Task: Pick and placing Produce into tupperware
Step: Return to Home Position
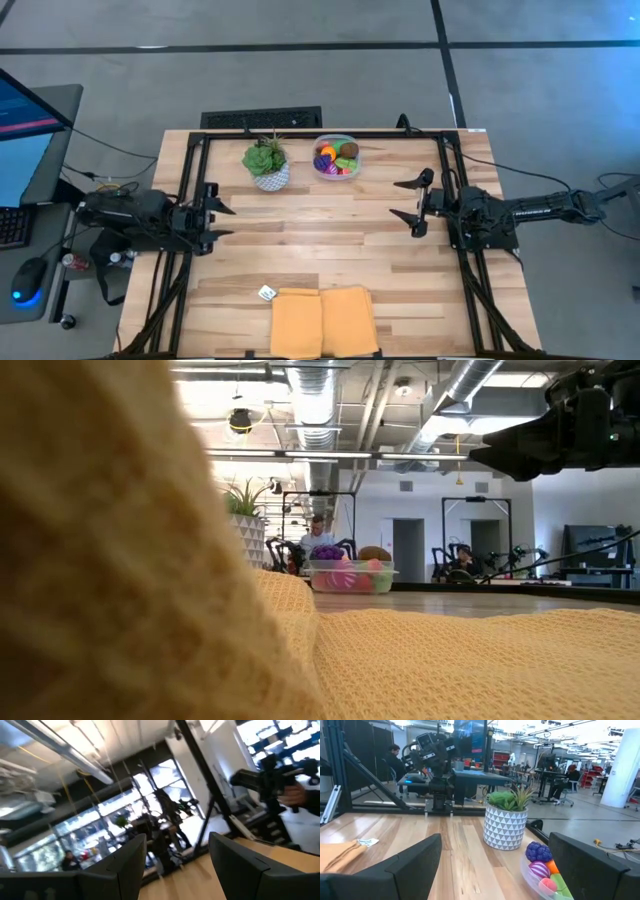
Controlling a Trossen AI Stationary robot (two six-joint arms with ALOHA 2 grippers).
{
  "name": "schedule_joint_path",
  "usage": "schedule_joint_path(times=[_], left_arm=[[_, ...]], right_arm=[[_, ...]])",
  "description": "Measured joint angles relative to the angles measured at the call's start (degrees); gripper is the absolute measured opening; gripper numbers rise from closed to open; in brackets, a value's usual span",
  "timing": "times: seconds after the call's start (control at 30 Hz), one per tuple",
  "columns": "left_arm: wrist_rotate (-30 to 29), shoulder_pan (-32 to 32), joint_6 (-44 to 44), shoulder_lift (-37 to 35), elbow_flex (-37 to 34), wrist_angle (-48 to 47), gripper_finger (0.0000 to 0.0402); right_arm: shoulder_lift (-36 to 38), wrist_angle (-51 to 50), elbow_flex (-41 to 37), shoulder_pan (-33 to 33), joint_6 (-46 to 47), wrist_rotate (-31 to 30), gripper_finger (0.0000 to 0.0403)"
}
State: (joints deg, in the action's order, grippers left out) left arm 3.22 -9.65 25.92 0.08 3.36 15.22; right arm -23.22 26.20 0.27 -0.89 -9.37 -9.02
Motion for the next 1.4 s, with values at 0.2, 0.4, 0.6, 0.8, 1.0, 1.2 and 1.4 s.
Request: schedule_joint_path(times=[0.2, 0.4, 0.6, 0.8, 1.0, 1.2, 1.4], left_arm=[[-1.28, 0.06, 0.86, 0.13, -2.69, 6.18, 0.0206], [4.42, 0.06, 4.97, 0.15, -2.7, 8.98, 0.0206], [2.21, 1.95, 5.84, 0.13, -2.71, 11.51, 0.0206], [3.47, 6.34, 3.14, 0.13, -2.73, 11.26, 0.0206], [5.95, 8.2, 1.81, 0.13, -2.76, 8.93, 0.0206], [5.6, 8.22, 1.73, 0.13, -2.76, 3.6, 0.0206], [5.06, 8.22, 0.43, 0.15, -2.78, -2.44, 0.0206]], right_arm=[[0.0, -0.01, 0.0, 0.13, 0.73, 0.0, 0.0391], [-0.04, -0.02, 0.0, 0.11, 0.79, -0.02, 0.0391], [-0.04, -0.04, 0.0, 0.11, 0.94, -0.02, 0.0391], [-0.07, -0.53, 0.0, 0.11, 0.92, -0.02, 0.0391], [-0.07, -1.38, 0.0, 0.11, 0.94, -0.02, 0.0391], [-0.07, -2.27, 0.0, 0.11, 1.86, -0.02, 0.0391], [-0.07, -2.14, 0.0, 0.11, 1.88, -0.02, 0.0391]])
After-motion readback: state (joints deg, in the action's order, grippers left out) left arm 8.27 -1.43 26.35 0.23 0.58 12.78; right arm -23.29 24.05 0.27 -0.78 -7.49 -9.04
